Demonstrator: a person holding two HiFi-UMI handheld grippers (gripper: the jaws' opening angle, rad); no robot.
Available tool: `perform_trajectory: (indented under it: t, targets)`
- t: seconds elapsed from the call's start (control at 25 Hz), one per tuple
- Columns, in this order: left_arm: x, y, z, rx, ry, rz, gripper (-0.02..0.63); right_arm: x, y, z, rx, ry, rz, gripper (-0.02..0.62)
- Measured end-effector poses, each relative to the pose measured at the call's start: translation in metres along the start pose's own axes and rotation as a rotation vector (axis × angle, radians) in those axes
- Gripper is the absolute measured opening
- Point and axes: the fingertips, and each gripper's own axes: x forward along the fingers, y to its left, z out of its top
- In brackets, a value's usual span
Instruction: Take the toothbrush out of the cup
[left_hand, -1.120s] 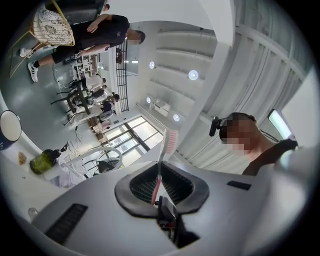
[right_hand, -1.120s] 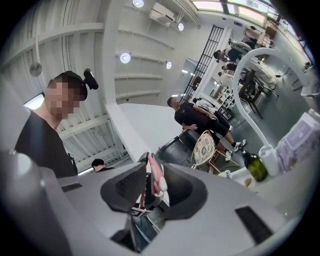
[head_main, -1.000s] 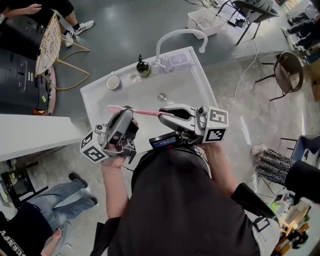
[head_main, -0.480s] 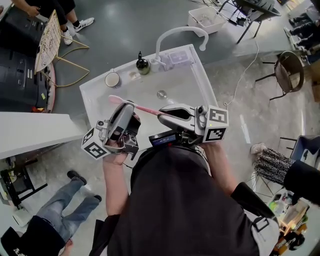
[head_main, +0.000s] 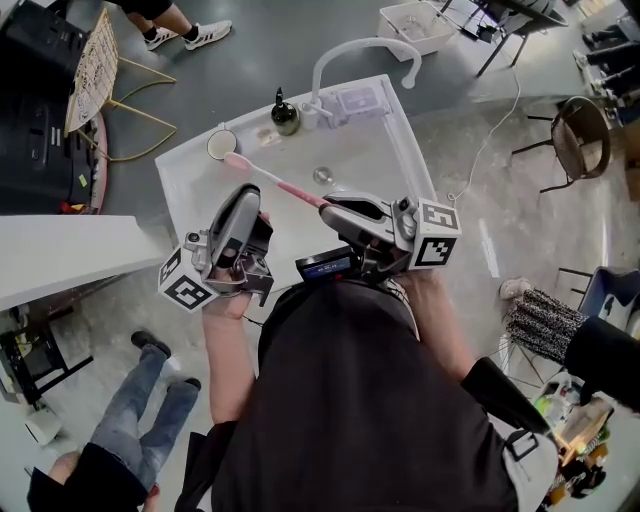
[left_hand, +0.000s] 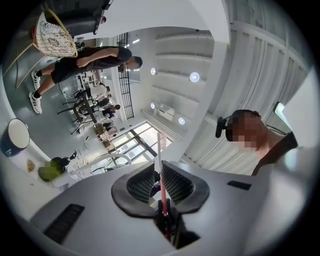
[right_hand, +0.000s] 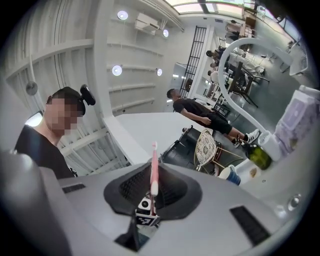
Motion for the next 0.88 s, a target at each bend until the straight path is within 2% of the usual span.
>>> perform_trajectory:
  t: [0.2, 0.36, 0.56, 0.88]
  targets:
    - [-0.012, 0.005, -0.002, 0.081, 0.022, 0.08, 0.008, -0.017, -0.006, 0.023, 0.002, -0.08, -0.027, 0.051]
    - [-0.023, 0.007, -0.002, 0.115, 0.013, 0.115, 0.006, -0.034, -0.013, 0.045, -0.01, -0.146, -0.055, 0.051]
    - [-0.029, 0.007, -0.006, 0.146, 0.039, 0.126, 0.006, -0.048, -0.015, 0.058, -0.038, -0.188, -0.082, 0.051]
    - [-0.027, 0.0, -0.005, 0.194, 0.079, 0.128, 0.006, -0.044, -0.01, 0.063, -0.067, -0.195, -0.081, 0.051]
